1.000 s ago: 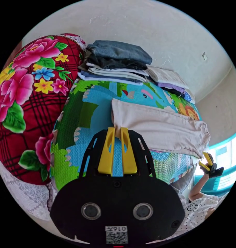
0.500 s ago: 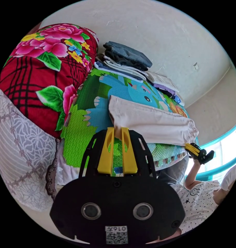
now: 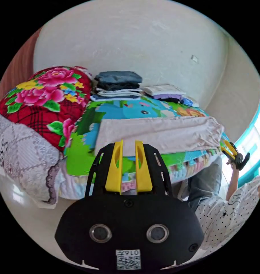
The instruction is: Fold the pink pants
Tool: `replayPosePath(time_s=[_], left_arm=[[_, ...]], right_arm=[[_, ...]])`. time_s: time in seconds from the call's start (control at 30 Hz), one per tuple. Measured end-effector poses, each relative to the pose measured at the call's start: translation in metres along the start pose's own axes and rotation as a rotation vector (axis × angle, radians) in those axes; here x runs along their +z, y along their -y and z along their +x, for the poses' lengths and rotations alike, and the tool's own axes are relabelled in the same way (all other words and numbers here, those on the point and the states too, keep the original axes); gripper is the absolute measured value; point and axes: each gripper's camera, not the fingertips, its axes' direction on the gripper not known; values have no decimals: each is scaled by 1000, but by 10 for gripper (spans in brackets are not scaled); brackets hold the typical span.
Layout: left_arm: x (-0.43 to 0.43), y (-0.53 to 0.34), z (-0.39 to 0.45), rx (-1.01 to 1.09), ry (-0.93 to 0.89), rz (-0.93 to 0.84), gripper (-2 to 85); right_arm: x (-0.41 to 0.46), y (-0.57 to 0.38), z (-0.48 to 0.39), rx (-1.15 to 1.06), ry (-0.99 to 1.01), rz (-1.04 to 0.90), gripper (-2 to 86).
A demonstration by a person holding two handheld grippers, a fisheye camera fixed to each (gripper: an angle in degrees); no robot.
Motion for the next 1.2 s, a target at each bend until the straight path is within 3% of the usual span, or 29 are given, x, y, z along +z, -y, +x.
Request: replayPosePath(time_s=[0.13,0.23,0.4,0.47,0.63,0.87,1.07,1.2], left_arm=[[-2,1,112,132,-231,138,62],[2,-6,163,81,-404,207,57],[6,-6,211,38,-550,180,40],[3,6,230,70,-549,89,39],[-28,19,253,69,-515,106,39],[-57,52,310,154,-391,54,41],[-84,83,390,387,-324,49,63],[-109,91,443,528,-231,114,72]], right_arm=[[10,-6,-26,3,-95,-112,108],[11,-6,-45,-18,-124,-145,103],[15,-10,-70,-73,-244,-203,85],[17,-14,-77,-84,-267,-195,73],[3,-23,-101,-195,-350,-191,11],[10,-75,-114,-195,-284,-231,4],[6,-108,-95,-22,-222,-164,5],[-3,-139,-38,271,36,-81,4]])
